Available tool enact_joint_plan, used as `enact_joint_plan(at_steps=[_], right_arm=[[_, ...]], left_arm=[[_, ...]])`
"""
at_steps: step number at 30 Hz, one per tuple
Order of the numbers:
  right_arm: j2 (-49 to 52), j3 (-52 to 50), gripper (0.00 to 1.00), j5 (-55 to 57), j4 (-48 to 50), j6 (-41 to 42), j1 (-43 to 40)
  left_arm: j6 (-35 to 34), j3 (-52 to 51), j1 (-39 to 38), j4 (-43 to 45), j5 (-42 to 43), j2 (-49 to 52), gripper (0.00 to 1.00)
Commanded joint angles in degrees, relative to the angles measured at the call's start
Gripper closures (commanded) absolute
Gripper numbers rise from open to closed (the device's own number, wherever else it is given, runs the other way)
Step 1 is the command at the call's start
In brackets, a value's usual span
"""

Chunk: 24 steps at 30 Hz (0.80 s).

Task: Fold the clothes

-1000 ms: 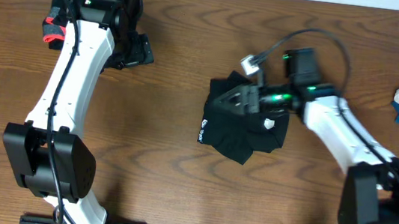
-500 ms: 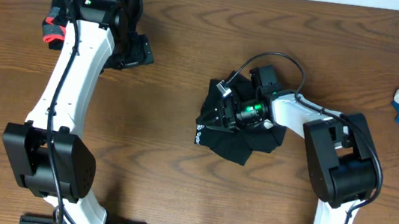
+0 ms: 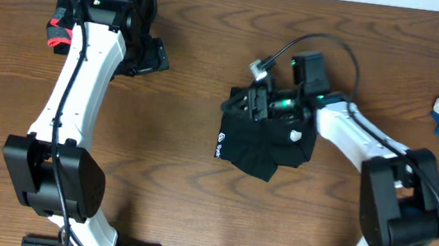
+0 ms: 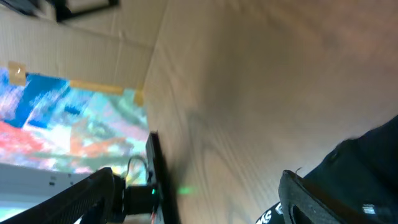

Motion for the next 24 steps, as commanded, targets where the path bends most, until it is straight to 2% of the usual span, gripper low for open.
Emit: enact_joint_plan(at_steps=[1, 14, 19, 24], right_arm=[[1.36, 0.15, 0.16, 3.32, -0.44, 0.98, -1.84], [14.32, 0.13, 0.16, 5.2, 0.24, -2.27, -5.16], [11.69, 0.2, 0.16, 3.1, 1.81, -2.45, -6.38], [3.45, 0.2, 0.14, 2.82, -0.76, -2.12, -6.69]], left_arm=[[0.74, -0.35, 0.22, -0.35, -0.9, -0.5, 0.02], [0.74, -0.35, 0.22, -0.37, -0.9, -0.5, 0.02], [0.74, -0.35, 0.22, -0.57, -0.9, -0.5, 0.02], [0.76, -0.35, 0.22, -0.7, -0.9, -0.5, 0.02]])
